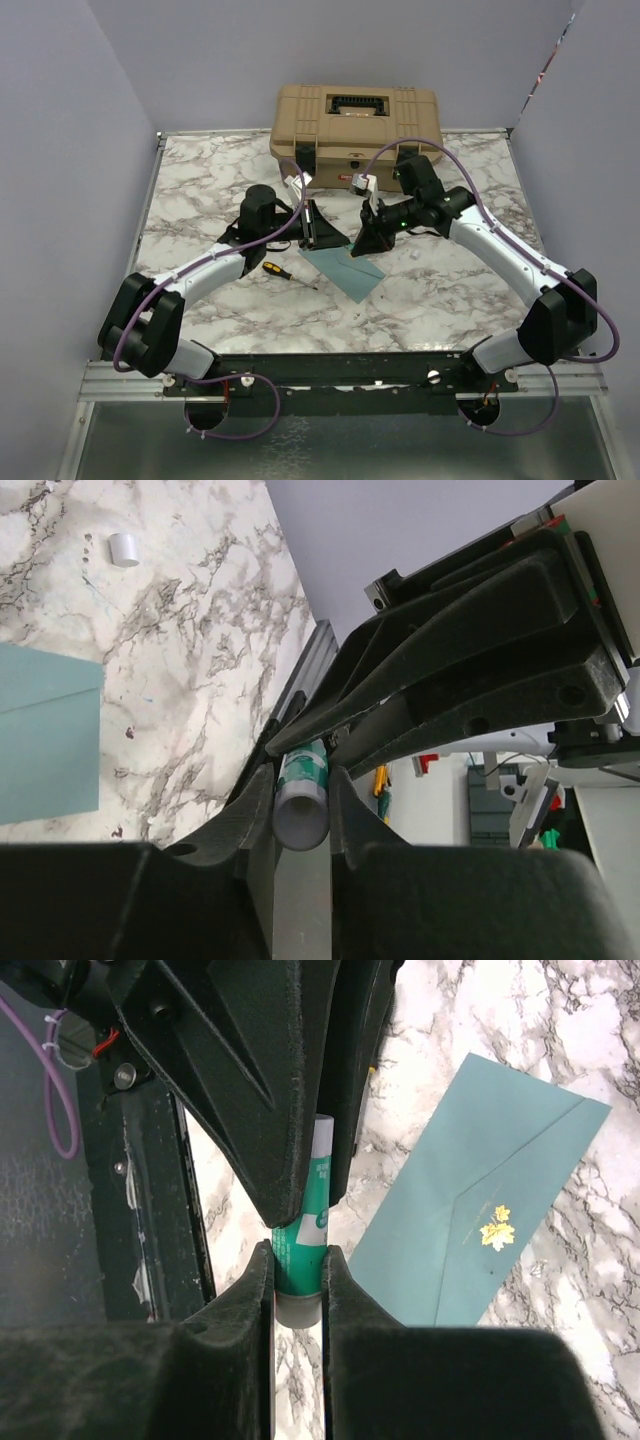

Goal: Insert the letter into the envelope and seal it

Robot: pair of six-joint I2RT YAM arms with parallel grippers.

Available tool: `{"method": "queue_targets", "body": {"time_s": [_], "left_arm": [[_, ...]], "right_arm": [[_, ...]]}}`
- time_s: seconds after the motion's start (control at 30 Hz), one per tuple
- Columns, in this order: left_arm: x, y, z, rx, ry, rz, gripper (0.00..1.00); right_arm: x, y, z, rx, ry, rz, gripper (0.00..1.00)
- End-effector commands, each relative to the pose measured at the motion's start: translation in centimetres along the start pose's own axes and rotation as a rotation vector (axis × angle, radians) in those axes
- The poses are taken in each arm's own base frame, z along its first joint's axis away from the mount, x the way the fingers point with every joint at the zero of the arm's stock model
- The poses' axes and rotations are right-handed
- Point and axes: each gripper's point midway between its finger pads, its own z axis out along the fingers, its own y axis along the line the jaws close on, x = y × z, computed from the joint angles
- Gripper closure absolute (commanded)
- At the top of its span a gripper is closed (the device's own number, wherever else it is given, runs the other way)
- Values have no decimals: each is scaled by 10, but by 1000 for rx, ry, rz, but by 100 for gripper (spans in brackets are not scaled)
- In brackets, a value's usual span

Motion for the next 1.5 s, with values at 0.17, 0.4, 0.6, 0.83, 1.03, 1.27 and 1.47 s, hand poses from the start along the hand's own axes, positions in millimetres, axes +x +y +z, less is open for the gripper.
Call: {"method": "queue_targets", "body": {"time_s": [0.17, 0.4, 0.6, 0.83, 1.03, 1.27, 1.47], "left_arm": [[-36, 23, -11, -139, -204, 41, 100], [-76, 110, -88, -696, -566, 36, 100], [-79, 108, -101, -724, -605, 80, 100], [-70, 117, -94, -718, -554, 61, 100], [-65, 124, -90, -718, -525, 59, 100], [-66, 123, -90, -711, -525, 67, 100], [-66, 123, -93, -715, -529, 71, 100]], "right_arm": [[-20, -18, -13, 187, -74, 23, 34], [8, -119, -74, 959, -151, 392, 30], [88, -143, -97, 1298, -47, 776, 38], [153, -136, -79, 1400, -19, 1037, 47], [181, -135, -77, 1471, -38, 1110, 42], [188, -154, -61, 1452, -57, 1097, 43], [199, -166, -64, 1469, -35, 1127, 48]]}}
